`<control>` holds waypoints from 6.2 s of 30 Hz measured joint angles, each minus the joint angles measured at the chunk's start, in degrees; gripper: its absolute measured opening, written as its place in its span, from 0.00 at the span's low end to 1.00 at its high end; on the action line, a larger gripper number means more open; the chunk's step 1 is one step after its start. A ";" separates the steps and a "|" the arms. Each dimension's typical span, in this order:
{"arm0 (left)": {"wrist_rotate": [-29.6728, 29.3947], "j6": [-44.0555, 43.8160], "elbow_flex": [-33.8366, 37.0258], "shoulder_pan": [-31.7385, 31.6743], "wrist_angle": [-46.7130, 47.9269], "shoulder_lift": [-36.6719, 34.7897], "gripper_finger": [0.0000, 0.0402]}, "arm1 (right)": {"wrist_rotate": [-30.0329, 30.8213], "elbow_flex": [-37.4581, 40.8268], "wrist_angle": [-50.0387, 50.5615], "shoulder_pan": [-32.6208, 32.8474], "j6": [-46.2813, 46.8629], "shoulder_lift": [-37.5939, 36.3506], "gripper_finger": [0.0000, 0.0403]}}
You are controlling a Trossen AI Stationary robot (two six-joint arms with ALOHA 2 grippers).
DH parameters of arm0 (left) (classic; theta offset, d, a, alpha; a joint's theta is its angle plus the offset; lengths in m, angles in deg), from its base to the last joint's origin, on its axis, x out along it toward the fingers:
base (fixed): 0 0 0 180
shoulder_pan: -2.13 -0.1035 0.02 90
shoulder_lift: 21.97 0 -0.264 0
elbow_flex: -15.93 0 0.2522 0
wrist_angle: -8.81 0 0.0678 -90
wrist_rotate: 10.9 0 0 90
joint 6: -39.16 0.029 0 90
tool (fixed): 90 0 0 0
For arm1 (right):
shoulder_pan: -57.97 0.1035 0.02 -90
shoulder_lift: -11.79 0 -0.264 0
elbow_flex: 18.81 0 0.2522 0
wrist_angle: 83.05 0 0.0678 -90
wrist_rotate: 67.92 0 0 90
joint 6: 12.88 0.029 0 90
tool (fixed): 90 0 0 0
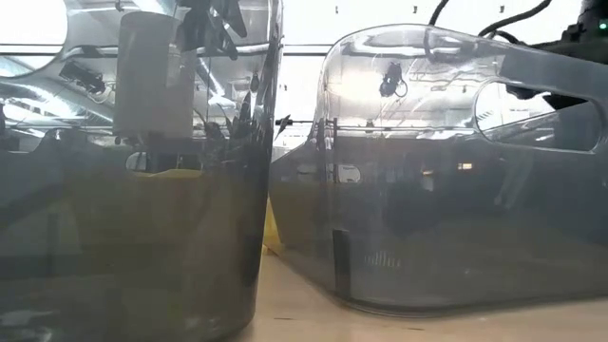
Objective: Stack baskets on shelf by color
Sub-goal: Stack the black bin on top of the bottom black bin, then put the stacked black bins on the shelf
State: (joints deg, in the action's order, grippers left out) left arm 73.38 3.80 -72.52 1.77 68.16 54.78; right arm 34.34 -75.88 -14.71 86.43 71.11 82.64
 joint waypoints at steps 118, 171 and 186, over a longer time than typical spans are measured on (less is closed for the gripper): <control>0.02 -6.05 0.00 6.93 -9.01 -12.55 0.43 | -13.92 -25.17 8.83 -20.45 -121.64 17.86 0.01; -2.21 -8.48 0.00 6.95 -8.97 -12.55 0.43 | -18.39 -23.68 -1.10 -21.14 -108.57 22.79 0.38; -5.59 -8.98 0.00 6.93 -8.97 -12.55 0.43 | -17.76 -11.26 -6.24 -21.17 -111.54 22.83 0.32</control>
State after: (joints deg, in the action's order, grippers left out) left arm 67.80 -5.17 -72.52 8.70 59.20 42.23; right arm 16.58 -87.14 -20.95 65.26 -40.43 105.48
